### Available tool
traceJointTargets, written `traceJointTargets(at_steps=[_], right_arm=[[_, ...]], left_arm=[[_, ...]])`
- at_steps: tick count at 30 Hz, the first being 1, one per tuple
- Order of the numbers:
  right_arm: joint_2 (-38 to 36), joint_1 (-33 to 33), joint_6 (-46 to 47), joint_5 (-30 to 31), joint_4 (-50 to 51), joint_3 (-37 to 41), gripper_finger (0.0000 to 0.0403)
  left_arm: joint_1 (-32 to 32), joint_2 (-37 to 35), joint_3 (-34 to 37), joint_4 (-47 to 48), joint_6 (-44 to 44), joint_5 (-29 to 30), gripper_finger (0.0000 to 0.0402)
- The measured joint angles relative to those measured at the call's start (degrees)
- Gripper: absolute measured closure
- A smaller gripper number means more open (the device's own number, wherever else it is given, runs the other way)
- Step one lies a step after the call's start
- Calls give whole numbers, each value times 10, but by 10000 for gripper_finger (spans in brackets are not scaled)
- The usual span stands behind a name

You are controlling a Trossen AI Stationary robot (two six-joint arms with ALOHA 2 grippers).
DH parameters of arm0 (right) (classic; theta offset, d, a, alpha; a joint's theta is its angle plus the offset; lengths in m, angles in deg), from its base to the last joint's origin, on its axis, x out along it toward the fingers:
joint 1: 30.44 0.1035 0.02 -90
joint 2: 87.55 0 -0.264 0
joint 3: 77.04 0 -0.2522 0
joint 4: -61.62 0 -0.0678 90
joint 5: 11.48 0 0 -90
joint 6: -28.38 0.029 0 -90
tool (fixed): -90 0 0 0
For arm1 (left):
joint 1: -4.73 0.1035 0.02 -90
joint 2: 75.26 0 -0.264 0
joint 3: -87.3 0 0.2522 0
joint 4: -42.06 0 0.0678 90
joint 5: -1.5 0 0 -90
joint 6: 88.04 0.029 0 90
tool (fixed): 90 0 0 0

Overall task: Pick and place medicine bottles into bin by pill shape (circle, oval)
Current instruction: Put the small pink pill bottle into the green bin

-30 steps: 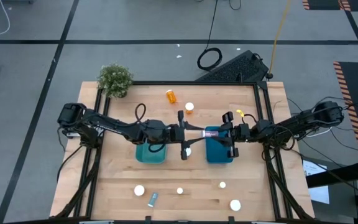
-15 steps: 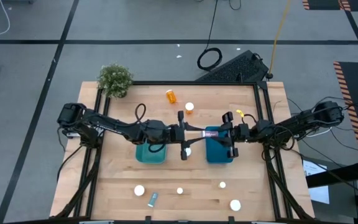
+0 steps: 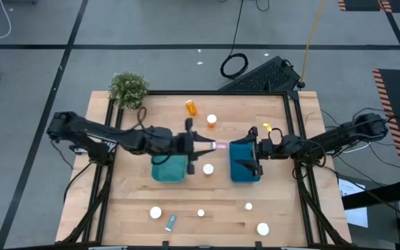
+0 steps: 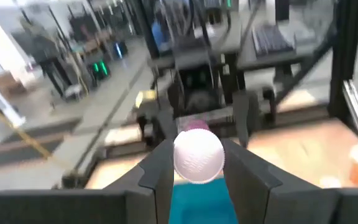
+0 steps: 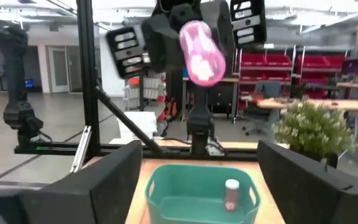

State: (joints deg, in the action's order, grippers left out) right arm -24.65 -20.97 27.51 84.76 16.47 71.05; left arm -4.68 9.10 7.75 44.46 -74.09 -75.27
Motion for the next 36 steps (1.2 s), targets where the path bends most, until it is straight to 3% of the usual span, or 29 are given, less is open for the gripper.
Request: traceJointTargets(at_steps=[9, 17, 23, 30, 36], right_arm=[[-35, -3, 47, 29, 63, 0, 105], [-39, -17, 58, 32, 70, 0, 124], [-39, -27, 73, 32, 72, 0, 127], [-39, -27, 73, 31, 74, 0, 127], [-39, -27, 73, 30, 92, 0, 127]], left_arm=[[2, -97, 0, 271, -38, 63, 276], [17, -106, 0, 465, -115, 66, 277], [42, -70, 0, 530, -142, 20, 277], [72, -1, 0, 590, -148, 13, 277], [87, 54, 0, 589, -150, -26, 277]])
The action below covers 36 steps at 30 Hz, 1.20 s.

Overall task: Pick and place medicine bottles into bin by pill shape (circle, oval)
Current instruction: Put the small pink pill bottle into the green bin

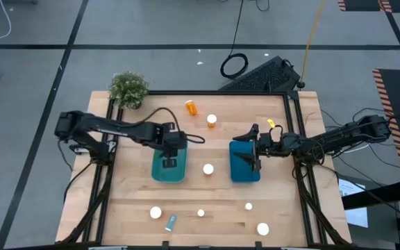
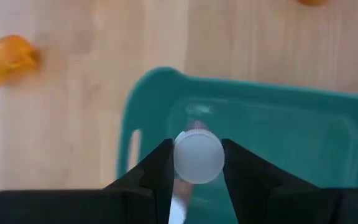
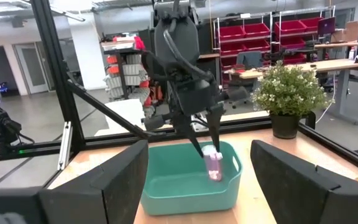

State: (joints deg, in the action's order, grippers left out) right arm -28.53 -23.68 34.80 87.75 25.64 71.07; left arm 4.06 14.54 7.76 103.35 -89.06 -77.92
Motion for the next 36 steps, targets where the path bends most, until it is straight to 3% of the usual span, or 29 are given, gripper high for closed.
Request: traceJointTargets(at_steps=[12, 36], right_arm=[[0, 0, 0, 0, -1, 0, 127], [0, 0, -2, 0, -1, 0, 127]], left_arm=[[3, 71, 0, -15, -6, -1, 277], [12, 71, 0, -23, -10, 15, 215]])
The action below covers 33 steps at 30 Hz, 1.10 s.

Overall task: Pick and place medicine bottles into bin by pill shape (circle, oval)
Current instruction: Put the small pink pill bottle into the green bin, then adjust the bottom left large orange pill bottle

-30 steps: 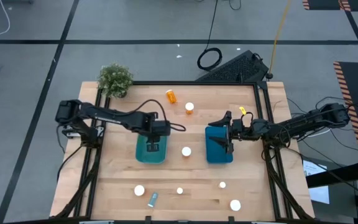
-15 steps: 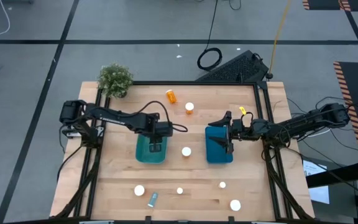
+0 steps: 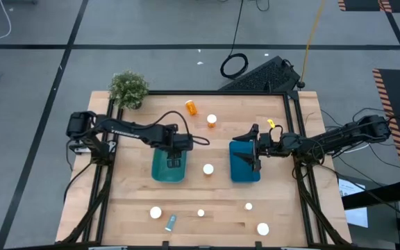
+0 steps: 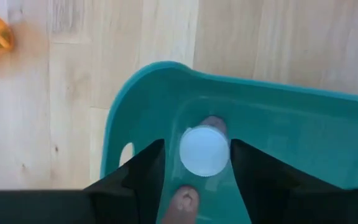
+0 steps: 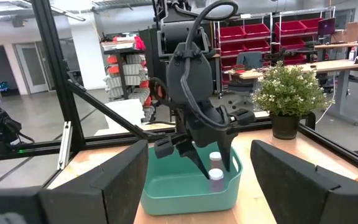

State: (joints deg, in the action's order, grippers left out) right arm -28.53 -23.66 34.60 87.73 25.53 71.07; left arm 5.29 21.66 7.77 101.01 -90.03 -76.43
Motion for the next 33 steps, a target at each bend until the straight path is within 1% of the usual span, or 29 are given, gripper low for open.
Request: traceJointTargets(at_steps=[5, 11, 16, 18, 21, 23, 26, 28, 33], right_arm=[[0, 0, 0, 0, 0, 0, 127], [0, 0, 0, 0, 1, 0, 127], [0, 3, 16, 0, 6, -1, 127], [0, 11, 24, 1, 24, -12, 127], [0, 35, 25, 1, 88, -48, 127], [1, 54, 25, 19, 165, -83, 128], [10, 84, 22, 54, 278, -142, 134], [20, 103, 26, 59, 337, -176, 139], [54, 155, 54, 60, 412, -238, 154]], left_arm=[[-4, -13, -1, 7, 1, 0, 202], [-11, -58, -2, 11, -14, 2, 190], [-31, -105, -2, 11, -34, 21, 190], [-45, -121, -3, 9, -43, 35, 190], [-69, -138, -3, 8, -53, 62, 190], [-86, -145, -3, 2, -56, 77, 190], [-112, -153, -3, 1, -63, 80, 190], [-131, -154, -3, 2, -74, 80, 190], [-185, -153, -3, 2, -106, 81, 190]])
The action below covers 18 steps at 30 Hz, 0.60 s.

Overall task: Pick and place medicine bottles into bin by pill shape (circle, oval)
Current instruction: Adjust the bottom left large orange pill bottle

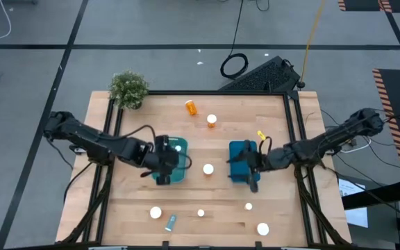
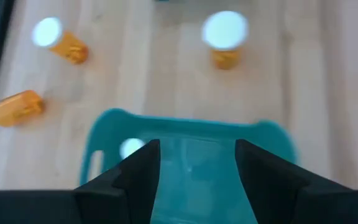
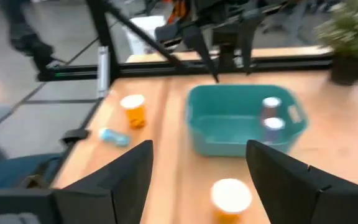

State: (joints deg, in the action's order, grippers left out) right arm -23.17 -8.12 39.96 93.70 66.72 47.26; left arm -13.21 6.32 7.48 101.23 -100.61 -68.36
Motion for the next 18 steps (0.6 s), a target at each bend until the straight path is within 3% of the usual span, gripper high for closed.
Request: traceJointTargets(at_steps=[4, 11, 18], right_arm=[[27, 53, 47, 6, 19, -7, 168], [86, 131, 110, 73, 4, -11, 188], [138, 177, 185, 75, 127, -93, 191]], left_arm=[[-45, 0, 0, -2, -21, 23, 190], [-112, 0, 0, -5, -63, 56, 190], [-165, 0, 0, -14, -107, 102, 190]])
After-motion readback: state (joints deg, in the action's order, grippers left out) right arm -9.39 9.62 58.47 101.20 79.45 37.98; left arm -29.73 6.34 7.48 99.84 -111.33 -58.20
